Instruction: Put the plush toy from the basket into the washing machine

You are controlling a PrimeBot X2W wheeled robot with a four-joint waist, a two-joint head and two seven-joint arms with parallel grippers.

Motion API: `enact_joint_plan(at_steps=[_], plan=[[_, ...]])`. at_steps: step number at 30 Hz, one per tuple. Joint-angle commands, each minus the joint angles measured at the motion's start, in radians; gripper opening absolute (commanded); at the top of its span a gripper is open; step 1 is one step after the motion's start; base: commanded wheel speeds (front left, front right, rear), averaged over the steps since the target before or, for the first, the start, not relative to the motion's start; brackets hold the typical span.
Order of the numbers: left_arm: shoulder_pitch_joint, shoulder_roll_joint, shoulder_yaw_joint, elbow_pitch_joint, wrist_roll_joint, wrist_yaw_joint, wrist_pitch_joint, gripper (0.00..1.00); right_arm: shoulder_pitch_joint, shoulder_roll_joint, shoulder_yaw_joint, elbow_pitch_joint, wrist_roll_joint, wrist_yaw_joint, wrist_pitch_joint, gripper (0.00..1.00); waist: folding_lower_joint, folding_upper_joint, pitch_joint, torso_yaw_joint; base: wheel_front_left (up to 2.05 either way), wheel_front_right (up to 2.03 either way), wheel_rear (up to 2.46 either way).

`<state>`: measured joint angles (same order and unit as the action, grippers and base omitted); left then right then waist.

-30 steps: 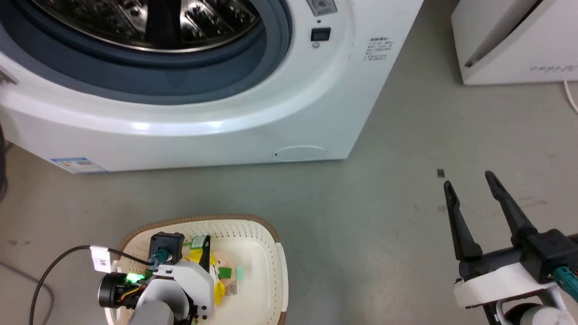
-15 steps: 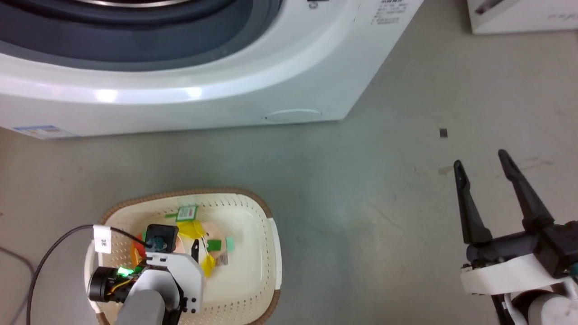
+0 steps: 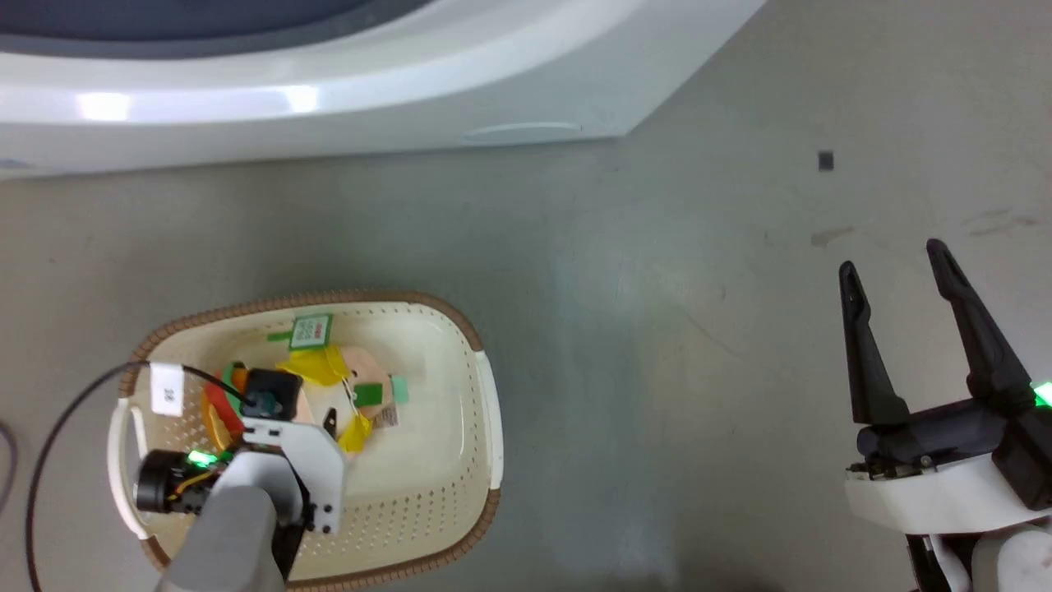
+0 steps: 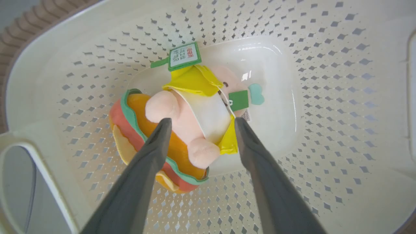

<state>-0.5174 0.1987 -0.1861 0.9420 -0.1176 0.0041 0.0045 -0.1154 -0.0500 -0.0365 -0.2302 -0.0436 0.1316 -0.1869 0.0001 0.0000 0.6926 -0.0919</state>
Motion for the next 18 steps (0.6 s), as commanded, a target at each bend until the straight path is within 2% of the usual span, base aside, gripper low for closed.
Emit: enact_joint_plan(at_steps=[1,9,18], plan=[[-0.033,0.012,-0.007,0.029,-0.008,-0.006,-0.007,1.0,-0.022,0.0,0.002,-0.013,-0.006,-0.001,-0.01,1.0,-0.0001,0.0,0.034,-0.007,0.0,0.0,0.0],[-0.111,0.045,-0.041,0.111,-0.012,-0.002,0.023,1.0,-0.041,0.0,-0.001,-0.049,-0.006,-0.001,-0.027,1.0,-0.0001,0.0,0.13,-0.023,0.0,0.0,0.0],[-0.188,0.053,-0.069,0.204,-0.035,0.0,0.036,1.0,-0.05,0.0,-0.013,-0.087,-0.015,-0.001,-0.045,1.0,-0.0001,0.0,0.223,-0.029,0.0,0.0,0.0]])
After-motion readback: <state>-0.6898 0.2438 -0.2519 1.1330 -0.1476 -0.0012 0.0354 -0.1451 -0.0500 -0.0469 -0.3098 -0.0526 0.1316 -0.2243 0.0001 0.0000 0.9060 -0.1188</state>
